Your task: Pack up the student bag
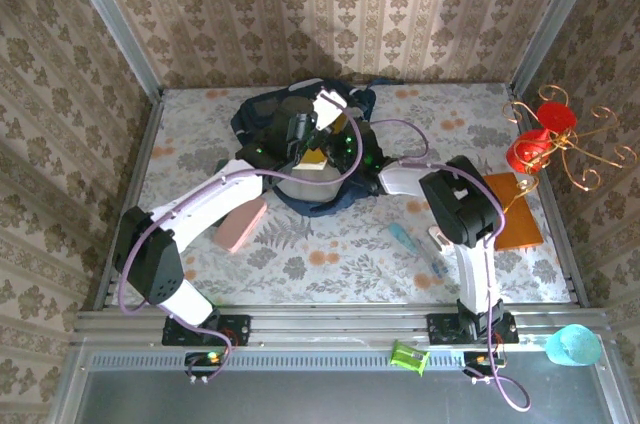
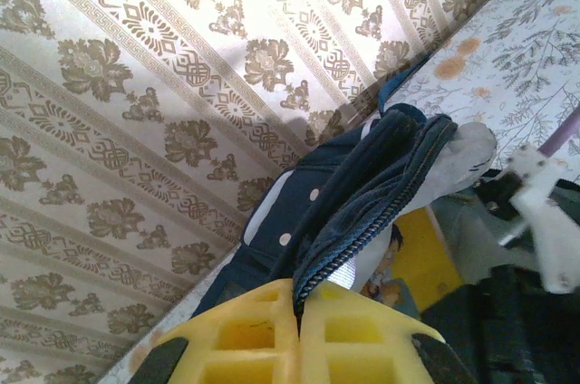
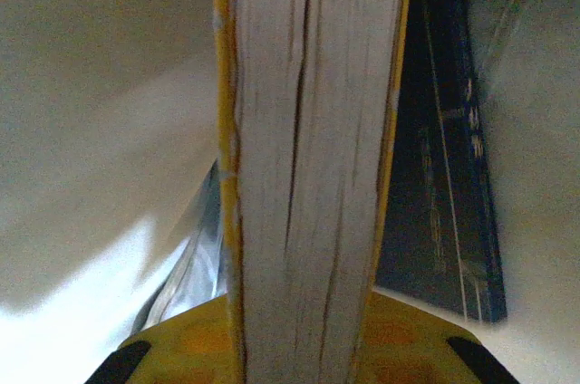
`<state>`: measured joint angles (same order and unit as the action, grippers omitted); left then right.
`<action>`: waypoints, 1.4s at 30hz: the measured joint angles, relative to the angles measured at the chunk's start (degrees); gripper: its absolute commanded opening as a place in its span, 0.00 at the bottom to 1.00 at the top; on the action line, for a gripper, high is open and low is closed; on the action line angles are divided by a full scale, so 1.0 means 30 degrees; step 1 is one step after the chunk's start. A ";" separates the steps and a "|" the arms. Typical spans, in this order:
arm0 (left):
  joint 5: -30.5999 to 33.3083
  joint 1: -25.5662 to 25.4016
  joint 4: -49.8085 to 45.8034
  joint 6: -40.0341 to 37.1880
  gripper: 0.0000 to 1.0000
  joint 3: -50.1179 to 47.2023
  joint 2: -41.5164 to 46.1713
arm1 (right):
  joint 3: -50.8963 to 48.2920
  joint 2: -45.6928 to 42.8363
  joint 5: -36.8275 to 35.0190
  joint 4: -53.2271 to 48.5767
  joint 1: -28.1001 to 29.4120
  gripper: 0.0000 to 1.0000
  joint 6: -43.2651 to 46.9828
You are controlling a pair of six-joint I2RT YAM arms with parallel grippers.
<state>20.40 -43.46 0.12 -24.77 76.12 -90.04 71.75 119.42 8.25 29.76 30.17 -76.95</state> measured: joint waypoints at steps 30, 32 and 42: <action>-0.1195 0.0393 -0.1341 0.4503 0.00 0.0379 -0.0721 | -0.9799 -1.3267 -0.0969 -0.6127 -0.1042 0.72 0.8670; -0.1392 0.0386 -0.1304 0.4932 0.00 -0.0007 -0.0714 | -0.9996 -1.2444 -0.1239 -0.6710 -0.1457 0.73 0.8903; -0.1377 -0.0357 -0.1297 0.5836 0.00 -0.1617 -0.0029 | -0.7315 -0.5967 -0.0415 -0.6251 -0.2310 0.37 0.9202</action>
<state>16.27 -44.53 -3.77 -7.27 71.26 -90.13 49.80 101.51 7.01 11.00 23.24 -49.34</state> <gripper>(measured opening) 0.049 0.445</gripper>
